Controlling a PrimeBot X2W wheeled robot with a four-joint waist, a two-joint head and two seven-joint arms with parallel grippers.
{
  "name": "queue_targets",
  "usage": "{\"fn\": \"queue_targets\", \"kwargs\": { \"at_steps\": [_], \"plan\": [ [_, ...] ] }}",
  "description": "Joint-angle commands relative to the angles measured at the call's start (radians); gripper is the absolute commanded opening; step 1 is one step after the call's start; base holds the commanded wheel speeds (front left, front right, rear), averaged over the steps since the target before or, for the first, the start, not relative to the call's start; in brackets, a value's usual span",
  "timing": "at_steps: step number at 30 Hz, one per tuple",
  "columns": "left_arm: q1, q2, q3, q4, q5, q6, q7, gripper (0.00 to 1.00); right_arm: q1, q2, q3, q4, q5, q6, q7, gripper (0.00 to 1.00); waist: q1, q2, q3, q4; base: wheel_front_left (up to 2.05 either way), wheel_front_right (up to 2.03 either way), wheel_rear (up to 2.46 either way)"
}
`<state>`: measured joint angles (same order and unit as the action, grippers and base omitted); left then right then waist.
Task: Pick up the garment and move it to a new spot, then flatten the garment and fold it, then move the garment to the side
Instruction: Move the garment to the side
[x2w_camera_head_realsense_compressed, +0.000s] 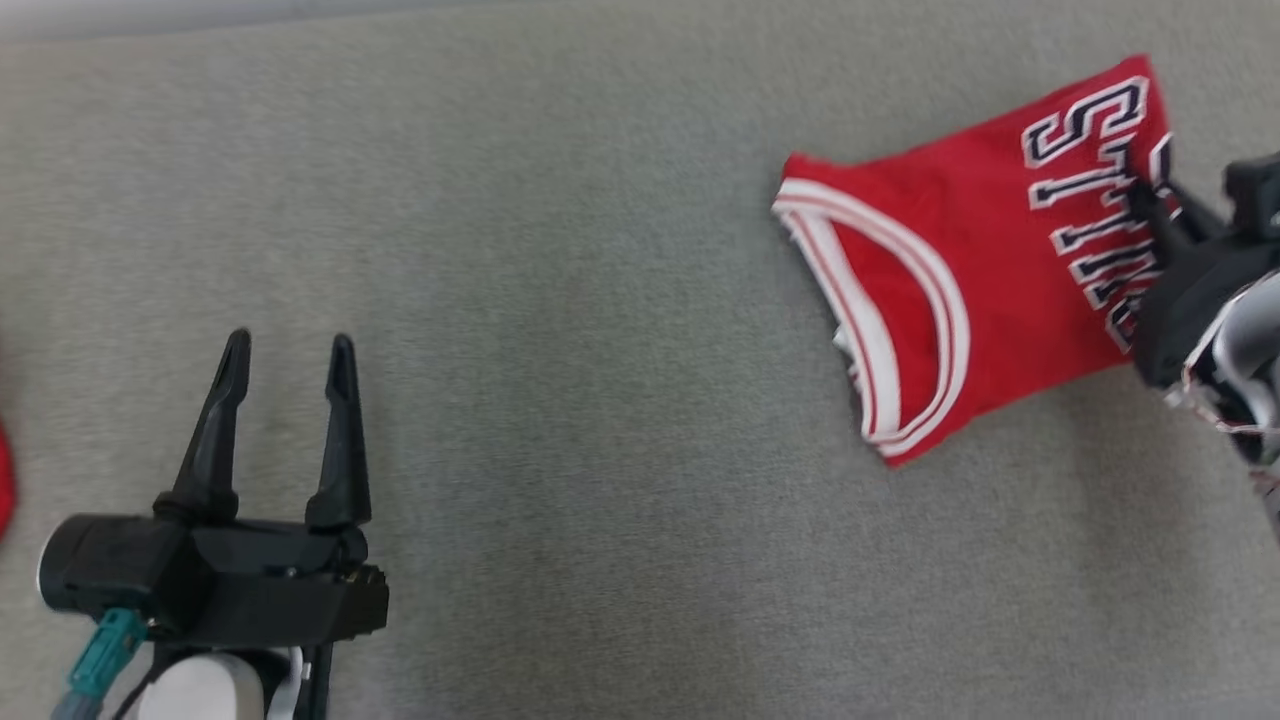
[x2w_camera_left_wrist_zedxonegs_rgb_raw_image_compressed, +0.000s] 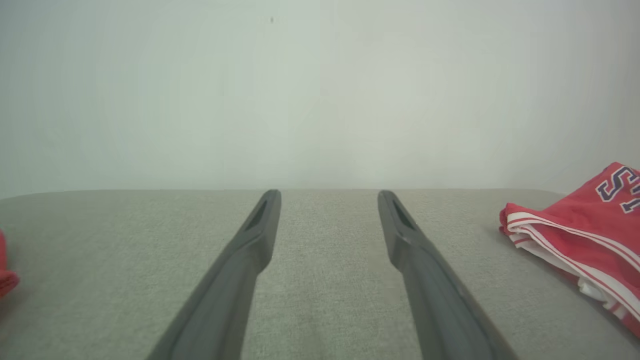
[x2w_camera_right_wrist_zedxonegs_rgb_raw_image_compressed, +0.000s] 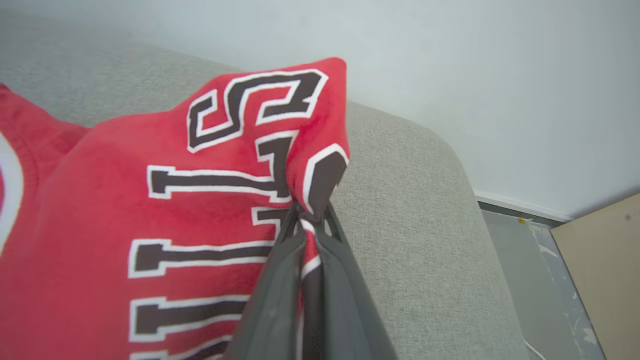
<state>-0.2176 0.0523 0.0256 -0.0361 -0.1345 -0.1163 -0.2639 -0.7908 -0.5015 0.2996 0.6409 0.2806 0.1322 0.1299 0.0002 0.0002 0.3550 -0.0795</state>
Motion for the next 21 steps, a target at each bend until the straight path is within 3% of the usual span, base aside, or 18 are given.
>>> {"fn": "queue_targets", "kwargs": {
  "at_steps": [1,11,17,21],
  "plan": [
    [-0.026,0.015,0.0,-0.01,0.005,-0.005,0.0,1.0,-0.027,-0.012,-0.007,0.008,-0.015,-0.003,-0.009,0.0,-0.0002,-0.0002,0.089,-0.084,0.0,0.0,0.0],
    [-0.083,0.047,-0.034,-0.072,0.012,-0.012,0.0,1.0,-0.135,-0.127,0.016,0.009,-0.059,-0.003,-0.053,0.0,-0.0002,-0.0002,0.17,-0.137,0.0,0.0,0.0],
    [-0.092,0.069,-0.04,-0.094,0.018,-0.012,0.0,1.0,-0.143,-0.175,-0.014,-0.023,-0.085,-0.003,-0.075,0.0,-0.0002,-0.0002,0.196,-0.155,0.0,0.0,0.0],
    [-0.092,0.079,-0.04,-0.101,0.018,-0.013,0.0,1.0,-0.132,-0.185,0.023,-0.077,-0.084,-0.003,-0.107,0.0,-0.0002,-0.0002,0.206,-0.165,0.0,0.0,0.0]
  ]
}}
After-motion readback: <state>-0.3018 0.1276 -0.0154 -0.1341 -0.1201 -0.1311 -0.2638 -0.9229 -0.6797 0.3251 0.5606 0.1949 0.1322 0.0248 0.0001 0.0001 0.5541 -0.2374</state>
